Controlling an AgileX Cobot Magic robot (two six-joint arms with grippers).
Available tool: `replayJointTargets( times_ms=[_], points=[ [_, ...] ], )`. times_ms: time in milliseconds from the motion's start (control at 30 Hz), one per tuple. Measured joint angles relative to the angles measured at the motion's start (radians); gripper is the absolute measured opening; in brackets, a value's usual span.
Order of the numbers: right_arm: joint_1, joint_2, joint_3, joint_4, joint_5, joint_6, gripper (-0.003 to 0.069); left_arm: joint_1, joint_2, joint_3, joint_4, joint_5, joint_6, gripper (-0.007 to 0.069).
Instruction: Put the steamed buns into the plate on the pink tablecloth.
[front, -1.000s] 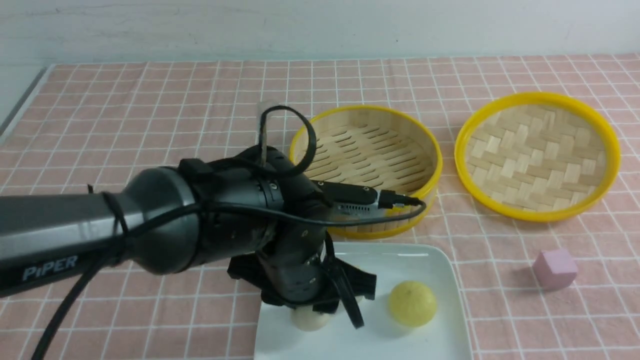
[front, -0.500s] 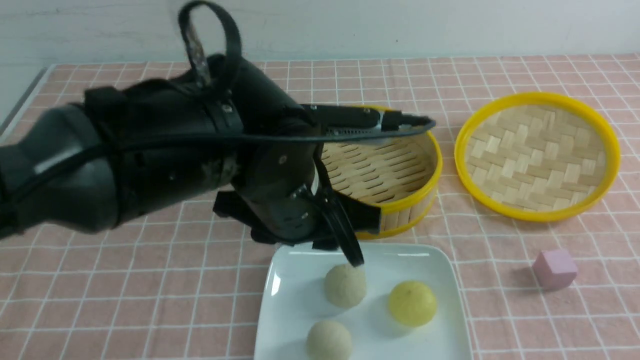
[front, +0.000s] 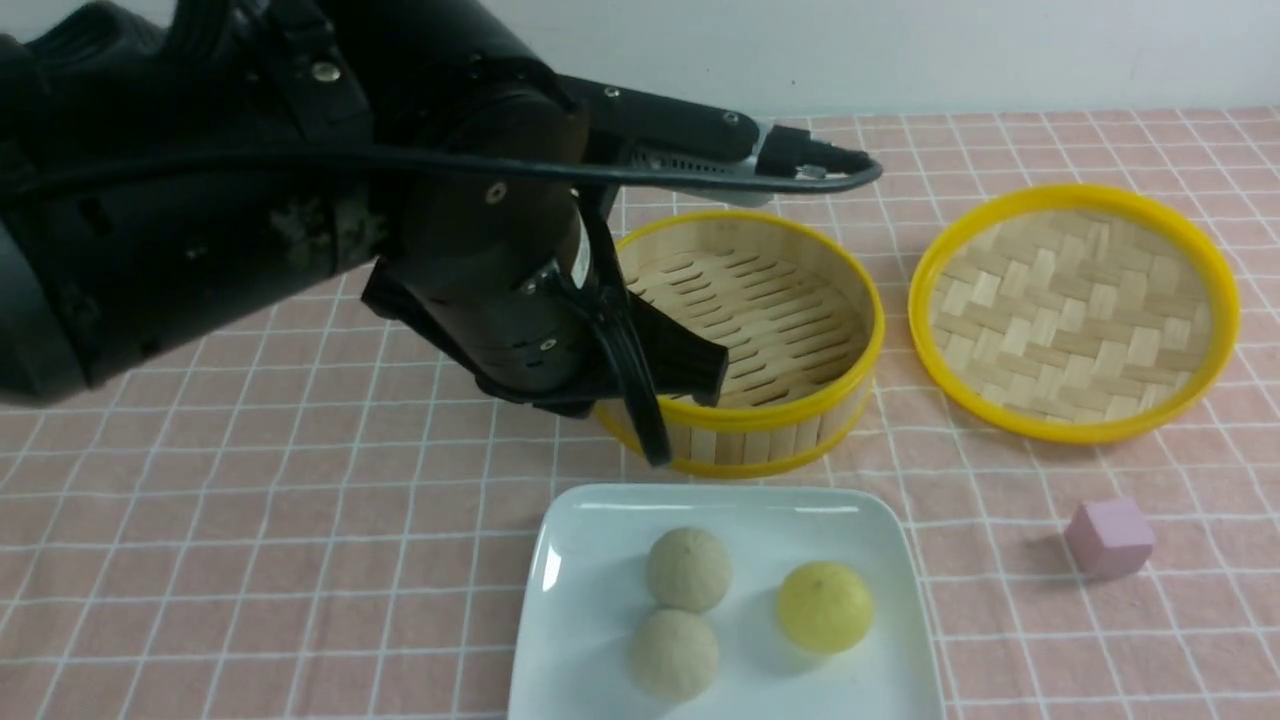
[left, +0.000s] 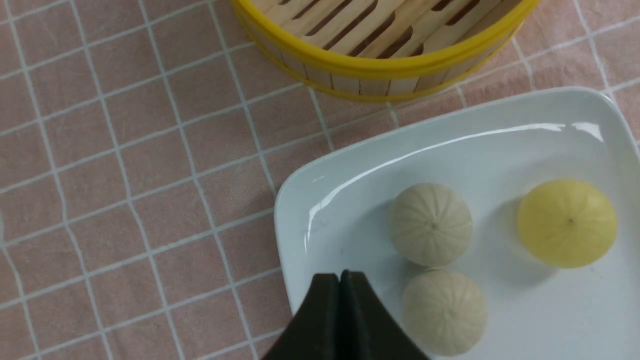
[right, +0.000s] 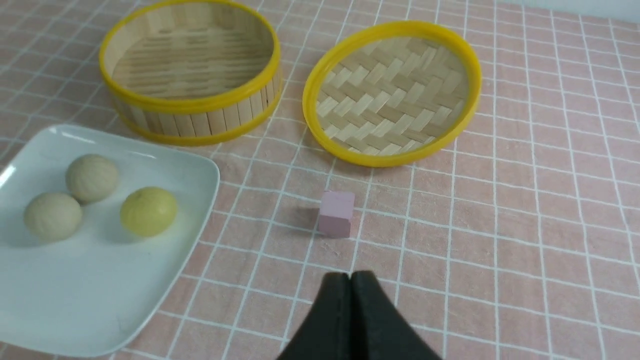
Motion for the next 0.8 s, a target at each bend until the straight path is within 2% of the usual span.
replayJointTargets(
  times_ms=[133, 233, 333, 367, 567, 800],
  points=[
    [0.000, -0.086, 0.116, 0.014, -0.147, 0.018, -0.0013, 0.000, 0.000, 0.000, 0.000, 0.000, 0.000, 0.0001],
    [0.000, -0.111, 0.306, 0.060, -0.388, 0.018, -0.0011, 0.000, 0.000, 0.000, -0.001, 0.002, 0.000, 0.0004],
    [0.000, -0.110, 0.380, 0.083, -0.493, 0.018, -0.0010, 0.000, 0.000, 0.000, -0.001, 0.005, 0.000, 0.0005],
    [0.000, -0.108, 0.448, 0.103, -0.606, 0.018, -0.0009, 0.000, 0.000, 0.000, -0.001, 0.007, 0.000, 0.0005],
    [0.000, -0.108, 0.569, 0.115, -0.879, 0.018, -0.0005, 0.000, 0.000, 0.000, -0.002, 0.008, 0.000, 0.0009],
    [0.000, -0.108, 0.575, 0.102, -0.932, 0.018, 0.0000, 0.000, 0.000, 0.000, -0.001, 0.008, -0.022, 0.0009]
  ],
)
